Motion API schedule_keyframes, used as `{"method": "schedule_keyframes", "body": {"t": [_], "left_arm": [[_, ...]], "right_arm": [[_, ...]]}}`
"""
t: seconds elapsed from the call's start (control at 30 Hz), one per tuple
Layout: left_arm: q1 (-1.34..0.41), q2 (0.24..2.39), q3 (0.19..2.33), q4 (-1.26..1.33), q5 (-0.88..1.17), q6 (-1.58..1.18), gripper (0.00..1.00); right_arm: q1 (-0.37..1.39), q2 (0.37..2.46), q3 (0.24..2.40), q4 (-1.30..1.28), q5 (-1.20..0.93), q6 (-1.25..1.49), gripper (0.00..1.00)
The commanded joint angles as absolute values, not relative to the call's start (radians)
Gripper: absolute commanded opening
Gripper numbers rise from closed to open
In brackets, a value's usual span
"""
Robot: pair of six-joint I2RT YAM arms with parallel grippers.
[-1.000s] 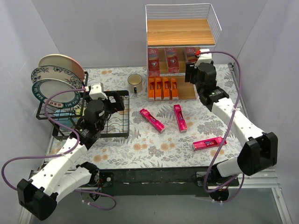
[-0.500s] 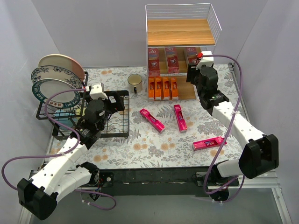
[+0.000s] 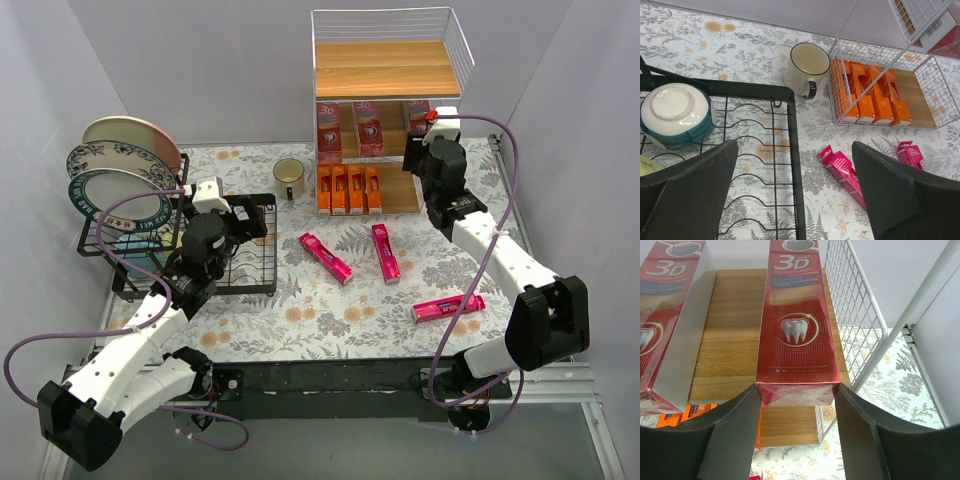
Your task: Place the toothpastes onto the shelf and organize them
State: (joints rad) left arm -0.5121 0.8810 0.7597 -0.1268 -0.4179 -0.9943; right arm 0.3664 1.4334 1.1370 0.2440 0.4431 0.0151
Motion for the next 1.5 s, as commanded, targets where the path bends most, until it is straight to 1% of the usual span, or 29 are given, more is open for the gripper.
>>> {"method": "schedule_keyframes", "body": {"t": [0.0, 0.27, 0.37, 0.6, 0.83, 1.07, 1.17, 1.3, 1.4, 1.47], "left_arm": [[-0.505, 0.870, 0.747, -0.123, -0.420, -0.985, 0.98], [-0.505, 0.888, 0.752, -0.127, -0.408, -0.986, 0.98], [-0.505, 0.876, 0.747, -0.123, -0.420, -0.986, 0.98], [-0.505, 0.887, 0.749, -0.123, -0.410, -0.985, 0.98], [-0.505, 0.887, 0.750, -0.123, -0.411, -0.985, 0.98], [-0.505, 0.888, 0.750, -0.123, -0.411, -0.988, 0.98], [-0.505, 0.888, 0.750, -0.124, -0.407, -0.988, 0.98], [-0.505, 0.890, 0.750, -0.123, -0.405, -0.989, 0.98], [-0.505, 0.891, 0.750, -0.123, -0.403, -0.989, 0.98], [-0.505, 0.890, 0.750, -0.124, -0.406, -0.988, 0.98]], "right_arm": [[0.353, 1.430, 1.170, 0.311, 0.479, 0.003, 0.60], [0.344, 1.437, 1.167, 0.311, 0.476, -0.026, 0.62], [0.342, 1.433, 1.167, 0.311, 0.480, -0.029, 0.64], [0.342, 1.401, 1.178, 0.275, 0.443, -0.032, 0.76], [0.342, 1.356, 1.186, 0.232, 0.385, -0.020, 0.77], [0.344, 1.269, 1.175, 0.169, 0.318, -0.008, 0.88], [0.347, 1.227, 1.164, 0.153, 0.264, 0.023, 0.91], [0.396, 1.212, 1.164, 0.164, 0.195, 0.043, 0.94], [0.463, 1.236, 1.175, 0.204, 0.219, 0.040, 0.97], [0.495, 1.267, 1.181, 0.230, 0.271, 0.038, 0.98]]}}
